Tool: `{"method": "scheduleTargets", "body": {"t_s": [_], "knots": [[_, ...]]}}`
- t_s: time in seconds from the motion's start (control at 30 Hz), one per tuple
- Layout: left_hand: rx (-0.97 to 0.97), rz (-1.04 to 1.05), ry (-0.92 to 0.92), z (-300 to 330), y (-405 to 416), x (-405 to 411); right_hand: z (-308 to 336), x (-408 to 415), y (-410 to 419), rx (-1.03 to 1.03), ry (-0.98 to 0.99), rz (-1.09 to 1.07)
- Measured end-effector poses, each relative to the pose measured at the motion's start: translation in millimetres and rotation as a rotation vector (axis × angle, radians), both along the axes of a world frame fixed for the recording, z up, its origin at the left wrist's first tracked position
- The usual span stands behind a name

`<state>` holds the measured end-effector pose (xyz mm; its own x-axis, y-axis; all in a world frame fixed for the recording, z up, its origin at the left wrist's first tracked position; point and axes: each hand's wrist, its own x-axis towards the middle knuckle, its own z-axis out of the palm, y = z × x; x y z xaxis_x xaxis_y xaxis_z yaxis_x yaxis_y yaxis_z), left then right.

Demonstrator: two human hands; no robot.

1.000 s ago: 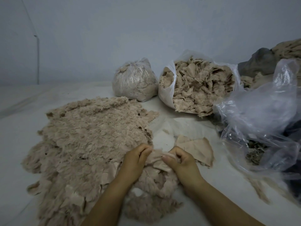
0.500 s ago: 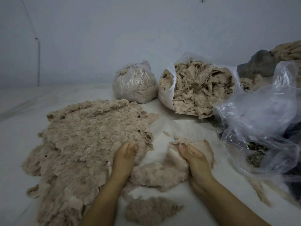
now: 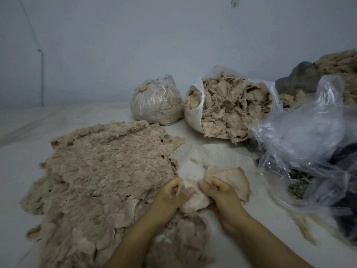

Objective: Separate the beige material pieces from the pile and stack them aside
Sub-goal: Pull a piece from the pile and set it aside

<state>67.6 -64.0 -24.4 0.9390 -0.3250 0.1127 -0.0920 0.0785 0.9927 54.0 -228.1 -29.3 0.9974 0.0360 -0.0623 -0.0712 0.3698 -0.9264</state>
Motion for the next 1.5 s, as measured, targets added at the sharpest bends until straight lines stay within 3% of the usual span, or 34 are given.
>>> {"method": "scheduleTargets", "body": {"t_s": [0.13, 0.27, 0.33, 0.47, 0.57, 0.67, 0.83, 1.03, 1.23, 1.33, 1.4, 1.5], "knots": [[-0.218, 0.162, 0.145, 2, 7, 6, 0, 6, -1, 0.08, 0.057, -0.148], [-0.417, 0.138, 0.257, 3, 10, 9, 0, 5, -3, 0.097, 0.047, -0.112], [-0.318, 0.102, 0.192, 2, 8, 7, 0, 3, -1, 0.119, 0.042, -0.006], [-0.061, 0.111, 0.011, 1, -1, 1, -1, -6, 8, -0.061, 0.009, 0.048], [-0.076, 0.238, 0.001, 2, -7, 1, 0, -5, 12, -0.014, 0.008, -0.095], [-0.108, 0.299, 0.03, 2, -6, 3, 2, -3, 10, 0.038, 0.026, -0.105], [-0.093, 0.07, 0.21, -6, -3, 2, 2, -3, 9, 0.0, -0.021, -0.09], [-0.239, 0.133, 0.261, -10, -10, 0, -1, -1, 5, 0.016, 0.022, -0.127], [-0.069, 0.213, 0.119, -2, -4, 1, -3, 1, 4, 0.026, 0.022, -0.125], [-0.038, 0.215, 0.06, -1, -5, -1, -4, 2, 4, 0.09, 0.122, 0.008], [-0.042, 0.161, 0.038, -3, -8, -4, -3, -2, 7, 0.03, 0.073, 0.111], [0.003, 0.124, -0.015, -2, -12, -5, -4, -5, 11, -0.093, -0.024, -0.034]]}}
